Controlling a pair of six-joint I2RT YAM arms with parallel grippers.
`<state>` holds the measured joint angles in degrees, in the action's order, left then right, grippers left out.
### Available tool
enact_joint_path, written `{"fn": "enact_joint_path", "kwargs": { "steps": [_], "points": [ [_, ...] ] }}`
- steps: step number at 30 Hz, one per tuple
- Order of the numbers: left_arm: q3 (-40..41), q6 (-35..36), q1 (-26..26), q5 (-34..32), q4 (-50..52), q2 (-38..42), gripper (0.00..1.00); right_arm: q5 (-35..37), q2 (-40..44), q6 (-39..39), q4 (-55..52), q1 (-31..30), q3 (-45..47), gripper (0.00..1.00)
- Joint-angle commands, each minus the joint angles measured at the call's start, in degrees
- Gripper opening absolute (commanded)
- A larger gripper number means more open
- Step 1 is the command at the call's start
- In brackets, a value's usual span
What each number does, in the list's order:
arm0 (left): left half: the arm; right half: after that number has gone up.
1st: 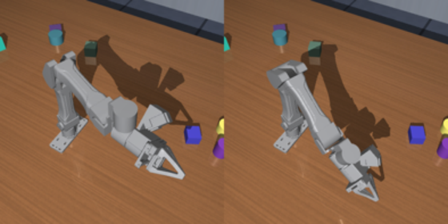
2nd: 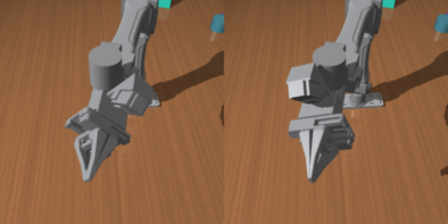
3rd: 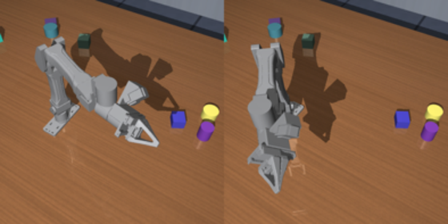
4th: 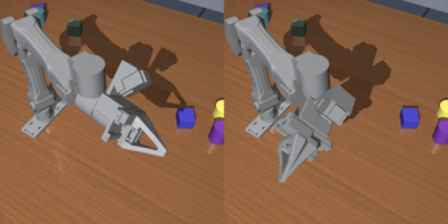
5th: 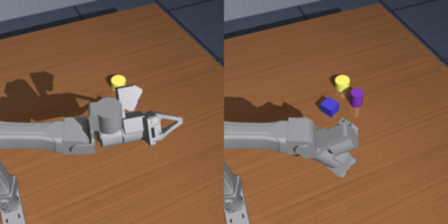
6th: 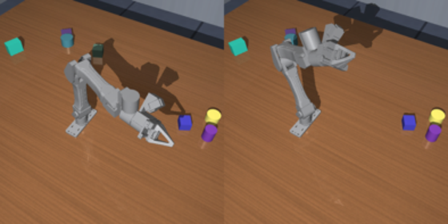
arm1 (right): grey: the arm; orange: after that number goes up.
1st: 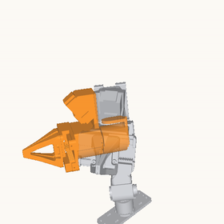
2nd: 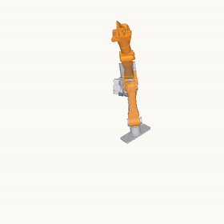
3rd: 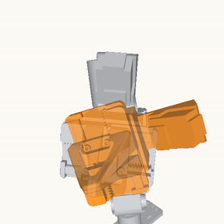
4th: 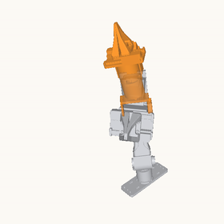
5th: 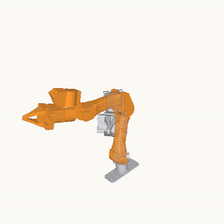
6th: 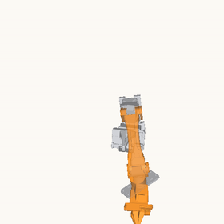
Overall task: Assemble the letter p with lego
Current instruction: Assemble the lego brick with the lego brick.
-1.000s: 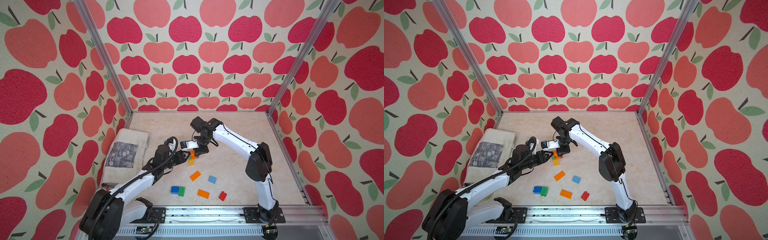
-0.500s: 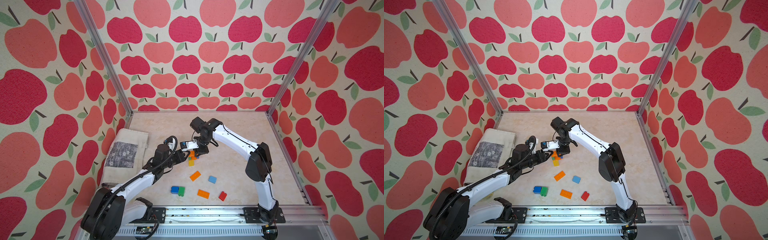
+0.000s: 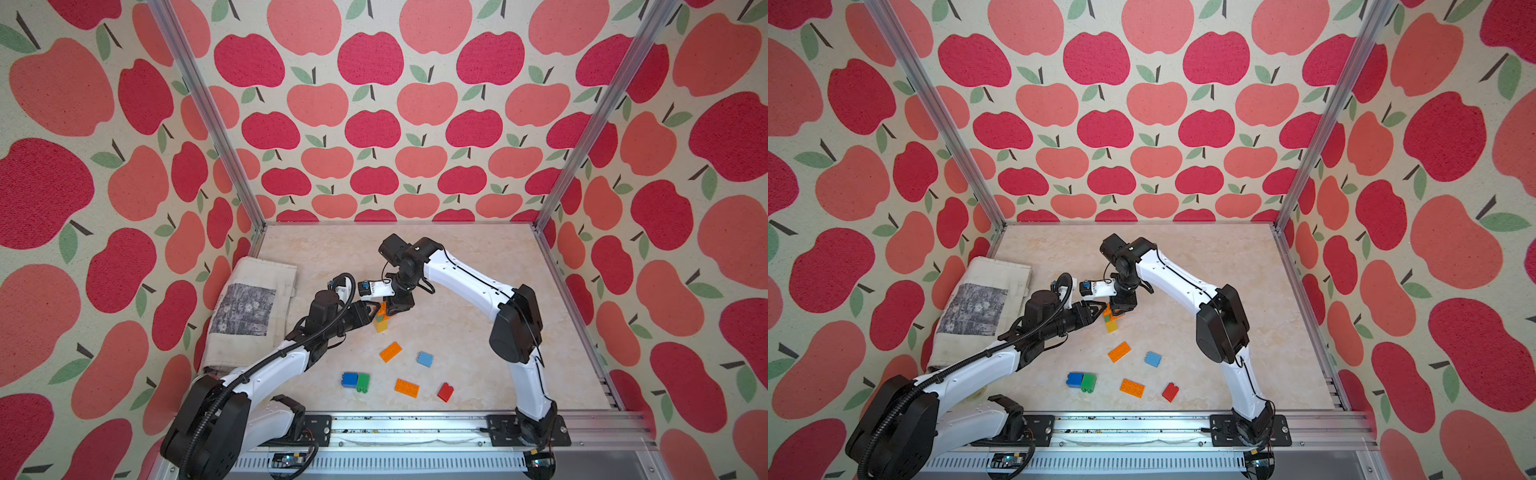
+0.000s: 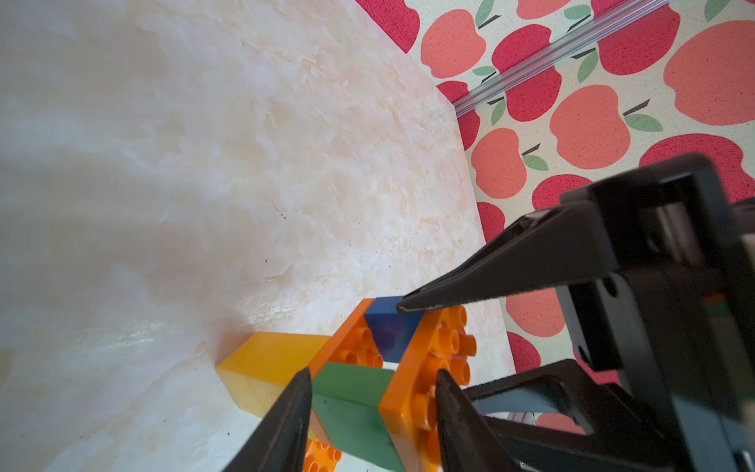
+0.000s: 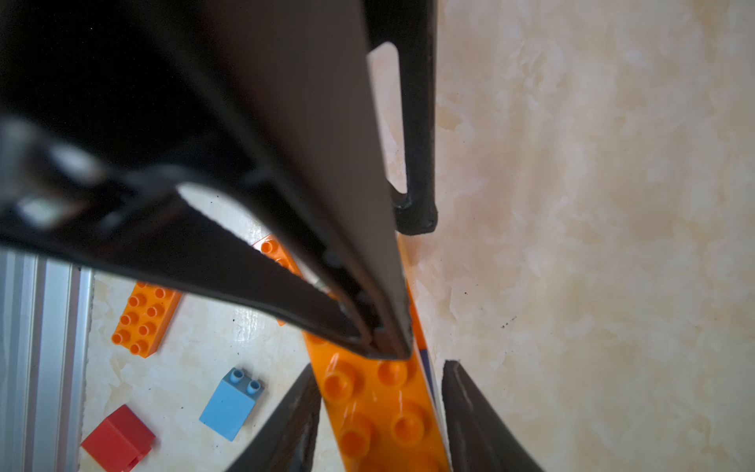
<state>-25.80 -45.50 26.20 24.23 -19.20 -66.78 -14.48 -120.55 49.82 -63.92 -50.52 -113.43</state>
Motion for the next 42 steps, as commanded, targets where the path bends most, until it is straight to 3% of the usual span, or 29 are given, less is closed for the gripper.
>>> {"fn": "enact_joint_path", "kwargs": {
  "steps": [1, 11, 27, 35, 42],
  "points": [
    [2.16, 1.55, 0.33, -1.13, 4.08, -0.27, 0.5, -1.78, 2.38, -1.02, 1.53, 0.16, 1.68, 0.56],
    [2.85, 1.29, 0.3, -2.05, 4.08, 0.07, 0.5, -3.61, 6.98, -4.64, 5.37, 1.04, 3.12, 0.62],
    [3.54, 1.04, -0.59, -2.29, 3.73, -0.01, 0.5, 4.49, 9.75, -7.11, 22.04, -0.72, 12.88, 0.7],
    [4.0, 0.86, -0.71, -2.13, 2.86, -0.63, 0.5, 5.69, 10.19, -5.88, 24.25, -1.33, 17.04, 0.71],
    [4.14, 0.67, -0.71, -1.97, 2.16, -1.19, 0.49, 3.55, 12.01, -6.34, 23.45, -0.81, 14.03, 0.72]
  ]
}}
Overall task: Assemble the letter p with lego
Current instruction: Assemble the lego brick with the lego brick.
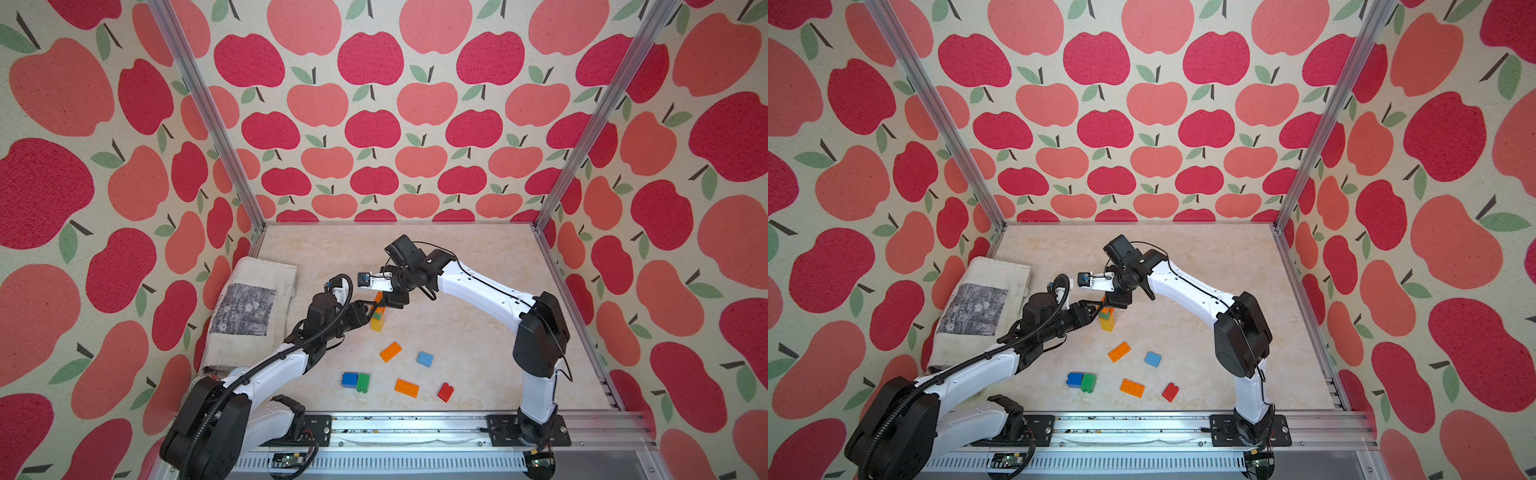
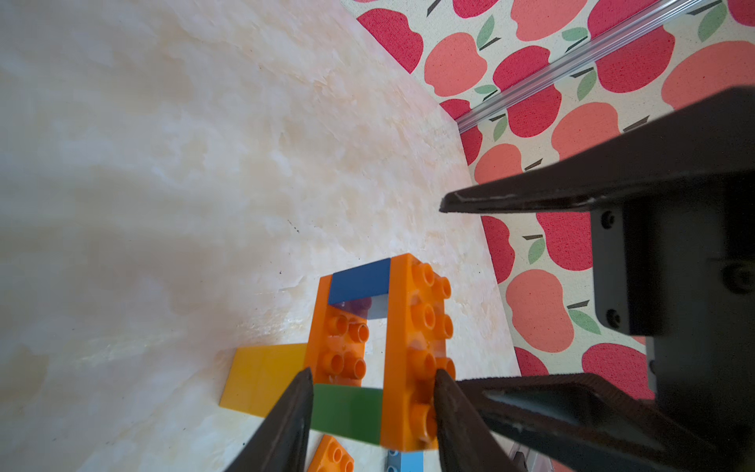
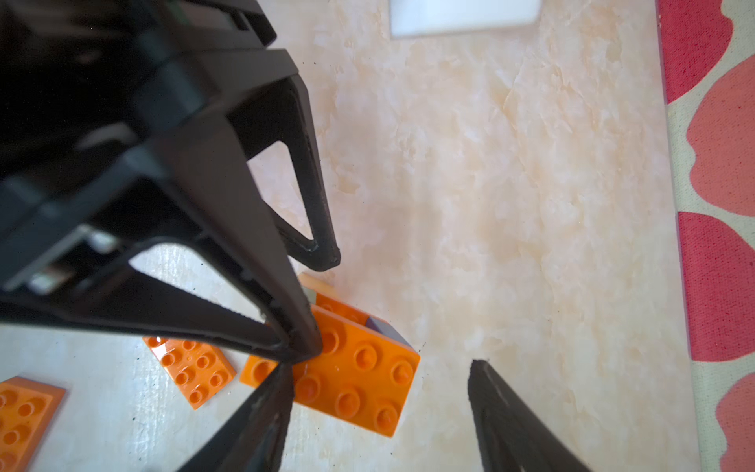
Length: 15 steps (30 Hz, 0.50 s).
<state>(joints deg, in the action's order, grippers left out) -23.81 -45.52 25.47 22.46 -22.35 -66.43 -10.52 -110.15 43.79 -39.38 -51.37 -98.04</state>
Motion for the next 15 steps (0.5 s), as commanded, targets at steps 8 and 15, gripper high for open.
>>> {"fn": "enact_joint_path", "kwargs": {
  "steps": [8, 15],
  "points": [
    [2.63, 0.6, 0.01, -0.35, 5.47, -0.93, 0.49, -0.55, 0.9, 0.06, -1.19, 0.21, -2.0, 0.72],
    [2.54, 0.78, -0.05, -0.08, 5.42, -1.23, 0.49, 0.81, -0.39, 1.63, 0.72, 0.13, 3.81, 0.72]
  ]
}}
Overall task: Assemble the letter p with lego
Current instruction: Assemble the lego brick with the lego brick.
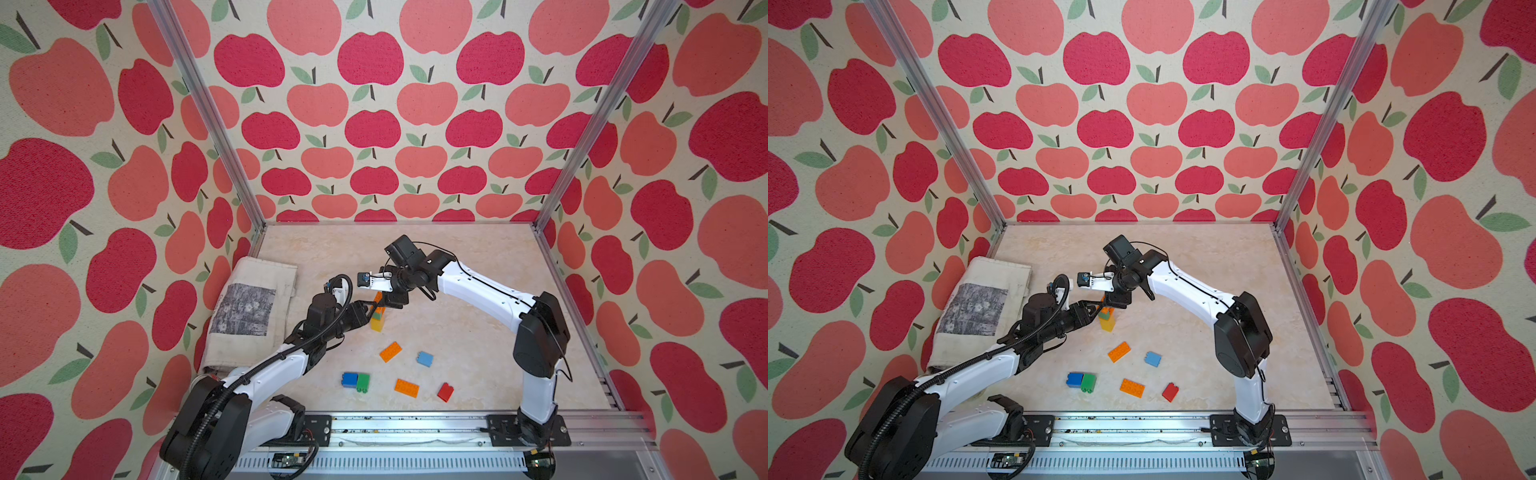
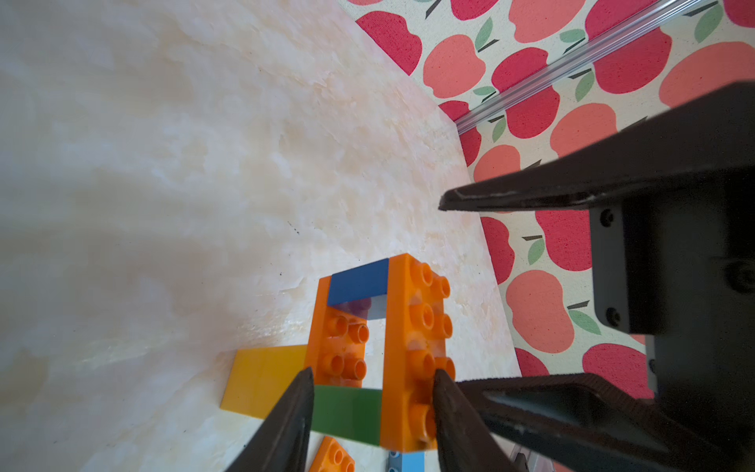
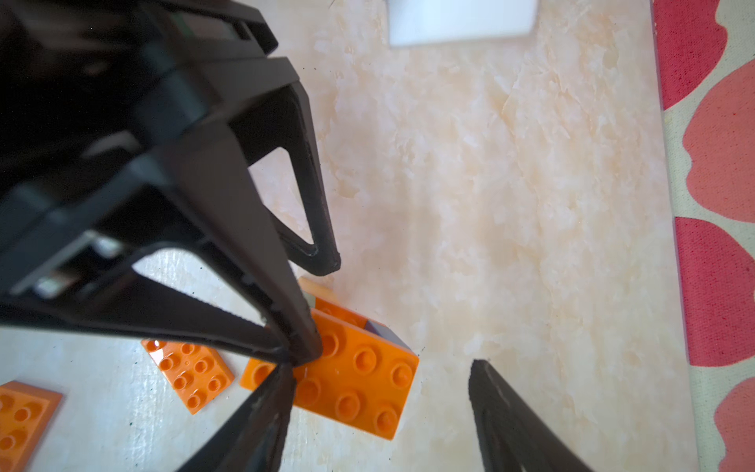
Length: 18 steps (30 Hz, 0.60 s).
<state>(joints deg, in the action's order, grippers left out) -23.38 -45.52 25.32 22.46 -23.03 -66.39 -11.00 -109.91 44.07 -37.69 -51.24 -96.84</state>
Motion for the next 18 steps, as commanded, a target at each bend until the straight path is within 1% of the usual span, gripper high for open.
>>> {"fn": "enact_joint_path", "kwargs": {
  "steps": [1, 4, 8, 11, 14, 18],
  "points": [
    [2.11, 0.78, 0.17, -0.13, 6.01, -1.29, 0.49, 1.81, -0.83, 1.51, -1.14, 0.05, 2.62, 0.72],
    [2.11, 0.78, 0.14, -0.21, 5.99, -1.55, 0.49, 1.39, 0.18, 1.58, -1.28, 0.09, 2.33, 0.72],
    [2.19, 0.78, 0.16, -0.22, 5.93, -1.5, 0.49, -1.94, 2.41, 0.32, -1.02, 1.16, 1.13, 0.72],
    [2.28, 0.78, 0.17, -0.24, 5.99, -1.38, 0.49, -4.44, 4.13, -0.92, 0.64, 2.52, 1.94, 0.72],
    [2.37, 0.86, 0.13, -0.37, 6.05, -1.53, 0.49, -5.91, 6.15, -3.52, 4.41, 3.88, 4.78, 0.71],
    [2.51, 0.8, 0.08, -0.28, 5.61, -1.75, 0.49, -4.23, 9.15, -8.58, 13.76, 4.83, 12.3, 0.69]
  ]
}}
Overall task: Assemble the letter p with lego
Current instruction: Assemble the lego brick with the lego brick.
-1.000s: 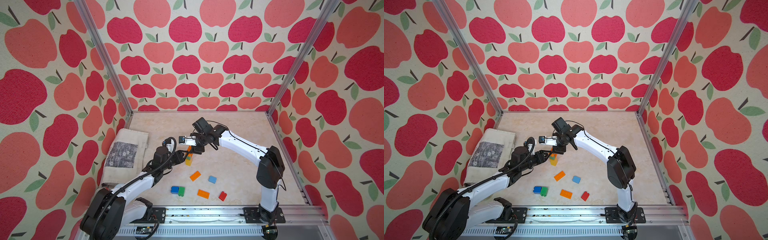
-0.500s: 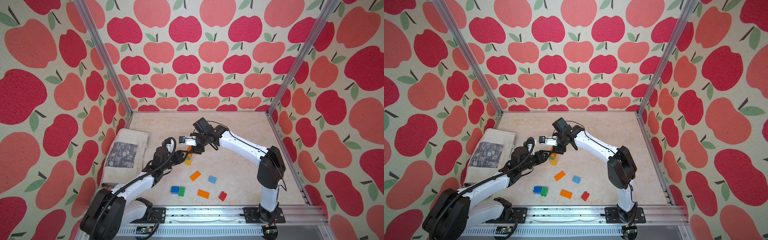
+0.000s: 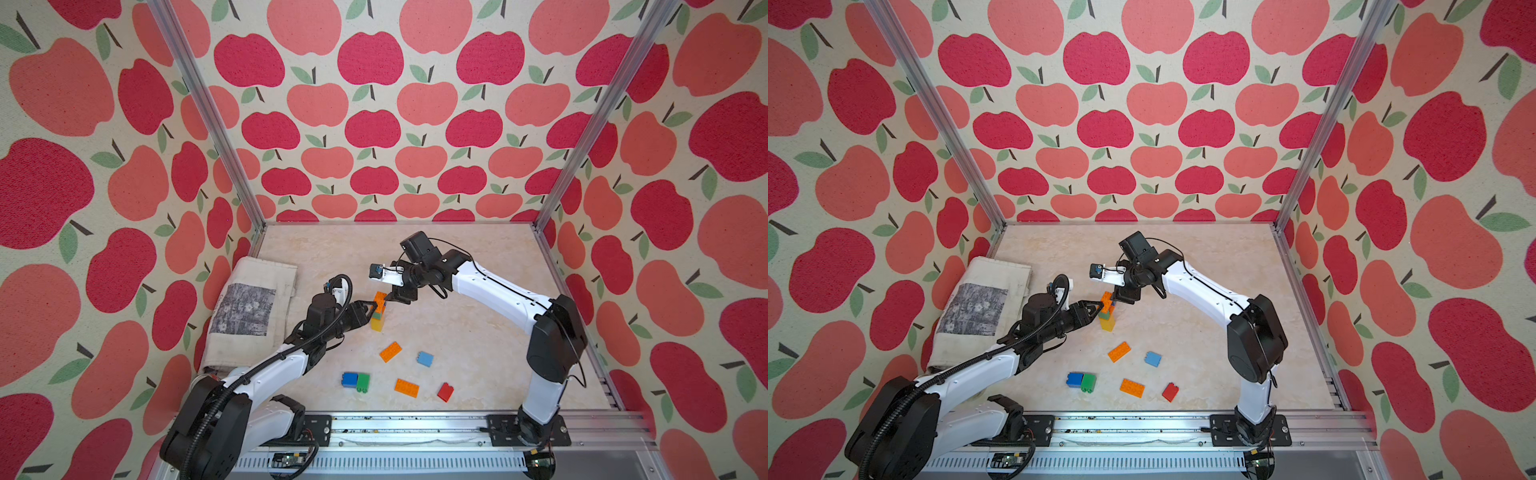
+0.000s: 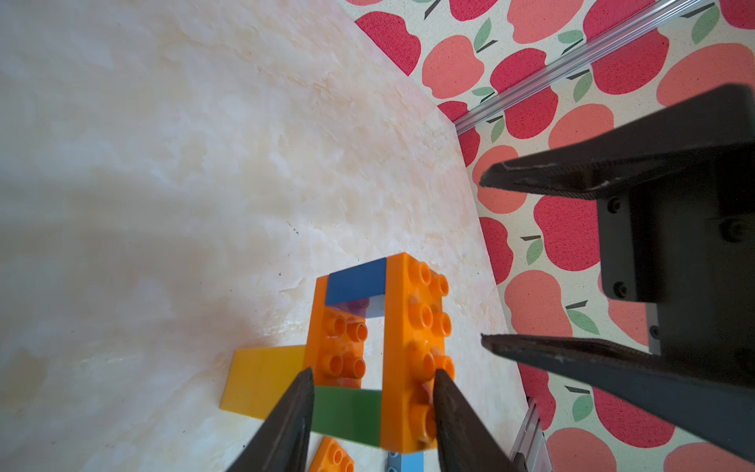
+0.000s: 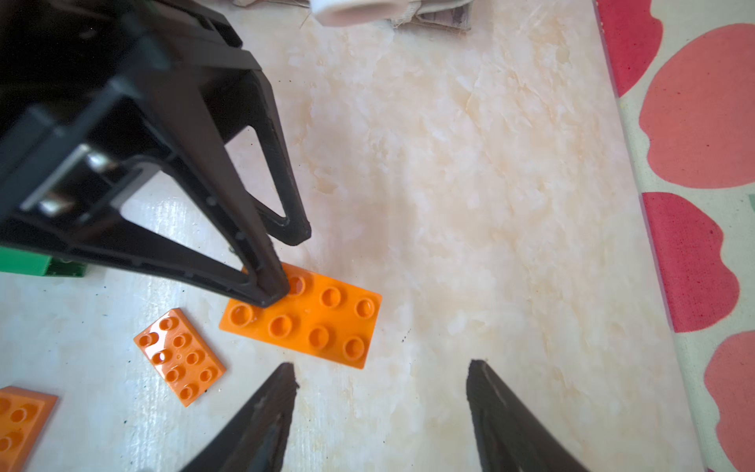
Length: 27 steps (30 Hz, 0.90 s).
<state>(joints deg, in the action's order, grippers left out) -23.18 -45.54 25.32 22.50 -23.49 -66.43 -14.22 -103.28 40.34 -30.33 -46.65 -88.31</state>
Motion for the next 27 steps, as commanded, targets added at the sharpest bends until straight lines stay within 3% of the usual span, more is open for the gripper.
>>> {"fn": "enact_joint_path", "kwargs": {
  "steps": [1, 9, 21, 27],
  "points": [
    [2.3, 0.8, 0.08, -0.33, 5.92, -1.85, 0.49, -0.95, 3.48, -6.07, 9.17, 0.33, 6.3, 0.69],
    [2.08, 0.89, -0.02, -0.08, 6.25, -1.71, 0.49, -1.95, 7.11, -16.55, 29.62, 1.01, 21.18, 0.61],
    [1.76, 1.07, -0.23, -0.02, 6.41, -2.01, 0.48, -5.18, 8.1, -25.04, 47.27, 1.41, 35.3, 0.55],
    [1.82, 1.07, -0.45, -0.1, 6.35, -2.16, 0.48, -2.81, 6.6, -27.99, 56.82, -2.09, 42.04, 0.56]
  ]
}}
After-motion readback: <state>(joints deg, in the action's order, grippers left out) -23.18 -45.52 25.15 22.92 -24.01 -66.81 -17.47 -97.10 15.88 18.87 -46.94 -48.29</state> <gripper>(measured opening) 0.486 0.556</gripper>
